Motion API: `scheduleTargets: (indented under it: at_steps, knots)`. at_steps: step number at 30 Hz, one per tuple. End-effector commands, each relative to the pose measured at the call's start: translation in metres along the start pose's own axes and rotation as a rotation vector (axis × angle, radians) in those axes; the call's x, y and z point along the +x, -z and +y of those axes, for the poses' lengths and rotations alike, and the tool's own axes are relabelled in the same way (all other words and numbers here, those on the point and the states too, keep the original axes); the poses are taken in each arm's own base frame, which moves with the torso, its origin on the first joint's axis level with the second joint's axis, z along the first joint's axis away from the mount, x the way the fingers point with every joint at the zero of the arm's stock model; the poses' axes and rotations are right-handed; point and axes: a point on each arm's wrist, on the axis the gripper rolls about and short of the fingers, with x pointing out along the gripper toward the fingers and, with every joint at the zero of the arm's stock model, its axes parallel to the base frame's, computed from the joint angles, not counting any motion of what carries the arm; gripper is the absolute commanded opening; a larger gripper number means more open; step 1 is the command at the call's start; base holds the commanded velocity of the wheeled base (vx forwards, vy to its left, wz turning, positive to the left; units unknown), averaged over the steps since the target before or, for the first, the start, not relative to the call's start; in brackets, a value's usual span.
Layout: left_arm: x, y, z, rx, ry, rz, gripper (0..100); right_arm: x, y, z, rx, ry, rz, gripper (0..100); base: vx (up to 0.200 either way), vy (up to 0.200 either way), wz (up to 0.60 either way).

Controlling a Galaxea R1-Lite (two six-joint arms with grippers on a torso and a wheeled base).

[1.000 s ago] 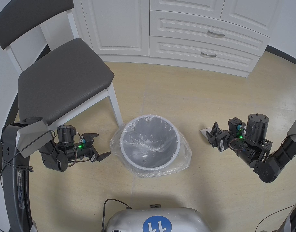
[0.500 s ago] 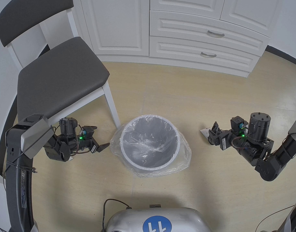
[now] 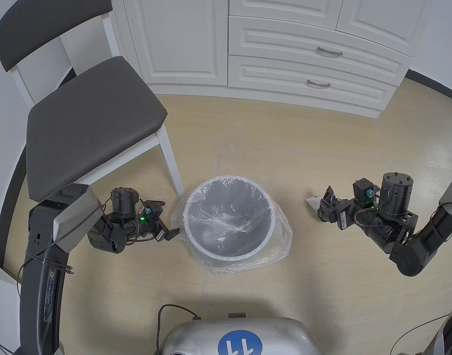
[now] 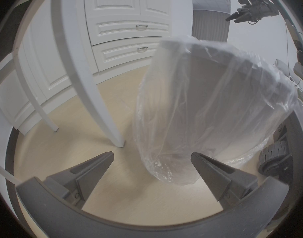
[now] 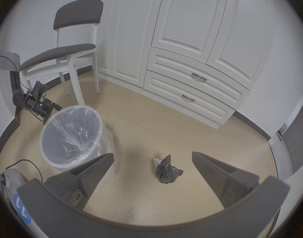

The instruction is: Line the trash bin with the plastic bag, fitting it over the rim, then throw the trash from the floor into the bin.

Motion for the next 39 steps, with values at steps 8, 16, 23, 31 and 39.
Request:
scheduleTargets:
  at_steps: [8, 16, 23, 31, 39]
  knots:
    - [0.032, 0.008, -0.018, 0.009, 0.035, 0.006, 100, 0.004, 0.006, 0.003, -0.015, -0.007, 0.02, 100, 0.0, 0.0, 0.0]
    - [0.057, 0.004, -0.021, 0.008, 0.057, -0.006, 100, 0.01, 0.011, 0.005, -0.02, -0.008, 0.033, 100, 0.0, 0.0, 0.0]
    - [0.057, 0.006, -0.021, -0.001, 0.052, 0.0, 100, 0.015, 0.018, 0.008, -0.027, -0.015, 0.056, 100, 0.0, 0.0, 0.0]
    - [-0.016, -0.018, -0.009, -0.022, 0.025, 0.044, 100, 0.023, 0.022, 0.007, -0.025, -0.005, 0.065, 100, 0.0, 0.0, 0.0]
    - [-0.084, -0.024, -0.045, -0.049, -0.056, 0.012, 100, 0.063, 0.047, 0.009, -0.02, 0.027, 0.109, 100, 0.0, 0.0, 0.0]
